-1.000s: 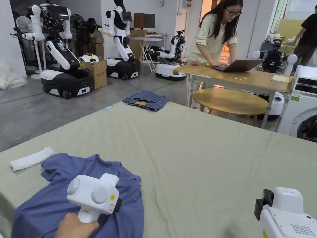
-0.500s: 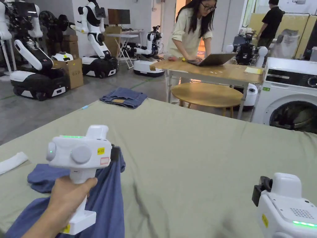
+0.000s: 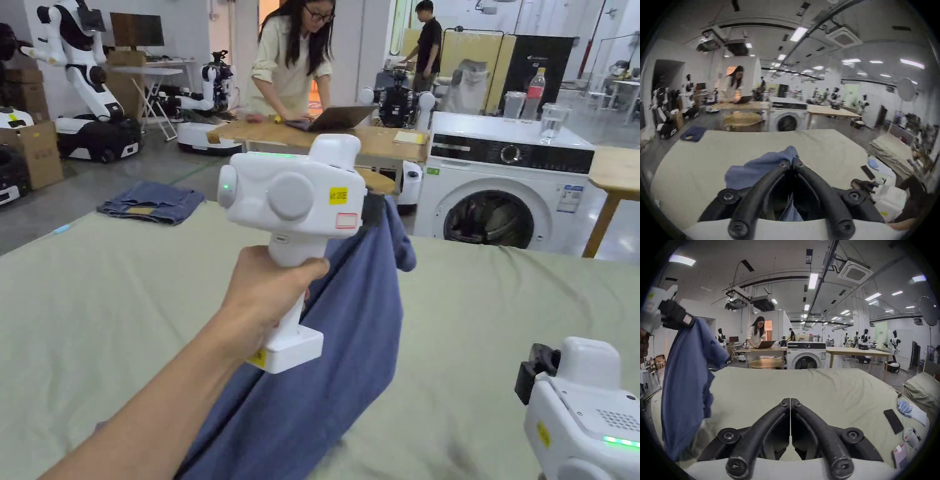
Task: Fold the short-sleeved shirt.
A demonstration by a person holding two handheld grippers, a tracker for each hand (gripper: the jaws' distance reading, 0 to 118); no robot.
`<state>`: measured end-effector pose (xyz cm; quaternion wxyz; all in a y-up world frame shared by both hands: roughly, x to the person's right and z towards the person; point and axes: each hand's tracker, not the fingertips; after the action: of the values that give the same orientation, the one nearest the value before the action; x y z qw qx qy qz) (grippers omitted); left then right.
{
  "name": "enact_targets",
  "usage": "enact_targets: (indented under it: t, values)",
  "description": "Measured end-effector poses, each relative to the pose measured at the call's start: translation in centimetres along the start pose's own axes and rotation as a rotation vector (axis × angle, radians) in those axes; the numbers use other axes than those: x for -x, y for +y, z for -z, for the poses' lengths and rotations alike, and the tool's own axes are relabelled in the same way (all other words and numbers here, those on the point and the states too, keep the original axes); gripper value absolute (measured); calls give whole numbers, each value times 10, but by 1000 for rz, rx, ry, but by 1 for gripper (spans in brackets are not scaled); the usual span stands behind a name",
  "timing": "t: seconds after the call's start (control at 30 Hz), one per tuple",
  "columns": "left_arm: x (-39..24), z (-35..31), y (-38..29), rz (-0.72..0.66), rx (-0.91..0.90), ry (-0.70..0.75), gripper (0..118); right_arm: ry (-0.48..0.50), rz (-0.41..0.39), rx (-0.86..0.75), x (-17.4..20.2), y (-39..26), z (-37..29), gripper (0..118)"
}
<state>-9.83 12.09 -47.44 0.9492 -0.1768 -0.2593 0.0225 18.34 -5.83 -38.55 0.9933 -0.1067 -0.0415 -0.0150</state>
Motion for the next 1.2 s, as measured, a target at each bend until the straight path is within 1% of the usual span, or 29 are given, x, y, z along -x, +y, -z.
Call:
enact_targets:
  t: [0.07,0.13,0.27,0.37,0.47,0.53,0.57,0.6,0.67,0.7,0.73,0.77,0.93,1.0,1.03,1.07,1.1,1.13,1.17,1.2]
  values:
    - [-38,29,-2,30,26,-77,0,-60,6,-9,-22,0,-8,0]
    - [-78,57,-13,68,68,-143,0,-109,28,-11,-47,0,-17,0]
    - [-134,107,-58,92,191,-247,0,-220,72,-1,-95,-5,-34,0]
    - [-160,136,-105,64,285,-294,0,-298,97,9,-130,-12,-46,0]
    - [-169,152,-141,10,359,-347,0,-333,96,37,-154,-19,-55,0]
    - [-171,157,-153,-1,375,-346,0,-336,98,51,-163,-22,-57,0]
    - [-171,155,-157,-5,374,-348,8,-336,99,62,-165,-22,-57,0]
    - [-170,155,-157,-16,374,-358,23,-337,98,69,-166,-23,-57,0]
    - [-162,151,-150,-54,362,-366,49,-334,95,79,-165,-21,-55,0]
    - [-160,143,-145,-64,348,-359,60,-328,96,82,-163,-19,-54,0]
    - [-154,136,-139,-66,317,-337,68,-317,98,82,-160,-17,-53,0]
    - [-147,128,-132,-59,271,-312,69,-303,98,76,-156,-14,-51,0]
    - [-103,79,-116,-37,138,-171,68,-213,76,46,-122,1,-40,0]
    - [-83,61,-119,-19,86,-98,61,-180,66,31,-105,7,-34,0]
    - [-74,50,-123,-12,58,-51,61,-161,59,25,-96,9,-31,0]
    - [-65,42,-126,-2,50,-12,39,-140,53,22,-87,10,-28,0]
    - [-57,35,-131,2,51,33,19,-122,49,23,-78,12,-25,0]
    - [-49,27,-137,-1,46,81,6,-98,45,22,-68,12,-21,0]
    - [-39,19,-143,-9,35,105,1,-78,38,23,-58,13,-18,0]
    - [-31,12,-148,-17,28,122,0,-70,30,27,-51,12,-16,0]
